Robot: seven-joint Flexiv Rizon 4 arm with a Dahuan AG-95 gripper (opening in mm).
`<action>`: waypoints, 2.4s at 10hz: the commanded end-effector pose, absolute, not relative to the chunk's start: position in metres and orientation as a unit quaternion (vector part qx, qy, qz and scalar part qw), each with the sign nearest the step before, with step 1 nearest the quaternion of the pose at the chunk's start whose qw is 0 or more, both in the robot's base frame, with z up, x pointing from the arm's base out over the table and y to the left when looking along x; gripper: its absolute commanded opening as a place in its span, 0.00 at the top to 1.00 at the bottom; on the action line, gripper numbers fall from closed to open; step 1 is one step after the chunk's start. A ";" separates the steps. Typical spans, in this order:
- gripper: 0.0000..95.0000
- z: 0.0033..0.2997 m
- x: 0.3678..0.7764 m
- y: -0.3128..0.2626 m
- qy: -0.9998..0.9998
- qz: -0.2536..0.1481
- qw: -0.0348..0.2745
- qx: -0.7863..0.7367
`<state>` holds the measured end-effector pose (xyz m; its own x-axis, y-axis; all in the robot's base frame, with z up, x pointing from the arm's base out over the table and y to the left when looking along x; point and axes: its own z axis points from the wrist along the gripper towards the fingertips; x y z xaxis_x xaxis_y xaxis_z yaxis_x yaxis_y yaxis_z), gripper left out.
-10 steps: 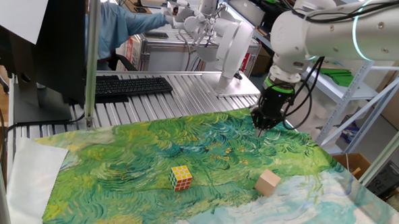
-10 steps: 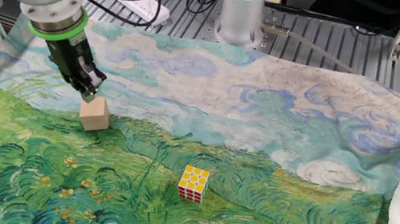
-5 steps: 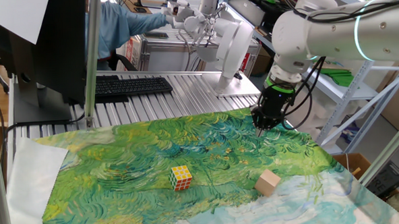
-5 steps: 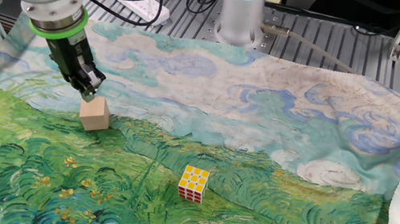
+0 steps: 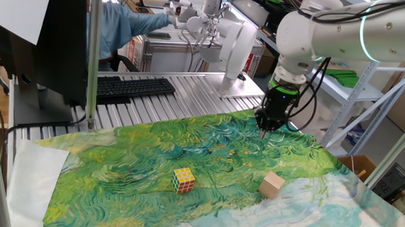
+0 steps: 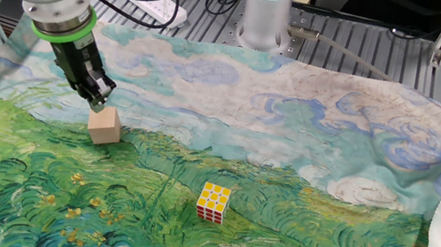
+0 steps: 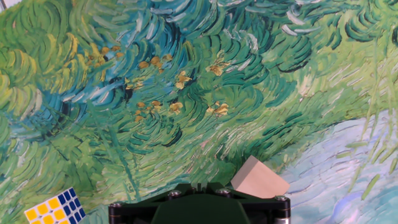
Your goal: Pick up the small block on the left and move it to the right
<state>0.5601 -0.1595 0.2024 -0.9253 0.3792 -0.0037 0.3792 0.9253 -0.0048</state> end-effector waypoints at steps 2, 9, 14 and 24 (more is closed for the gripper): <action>1.00 0.202 0.561 -0.160 0.981 -0.003 0.001 0.196; 1.00 0.202 0.561 -0.160 0.971 0.000 0.003 0.237; 1.00 0.202 0.561 -0.160 0.961 -0.001 0.006 0.275; 1.00 0.202 0.561 -0.160 0.950 0.000 0.008 0.314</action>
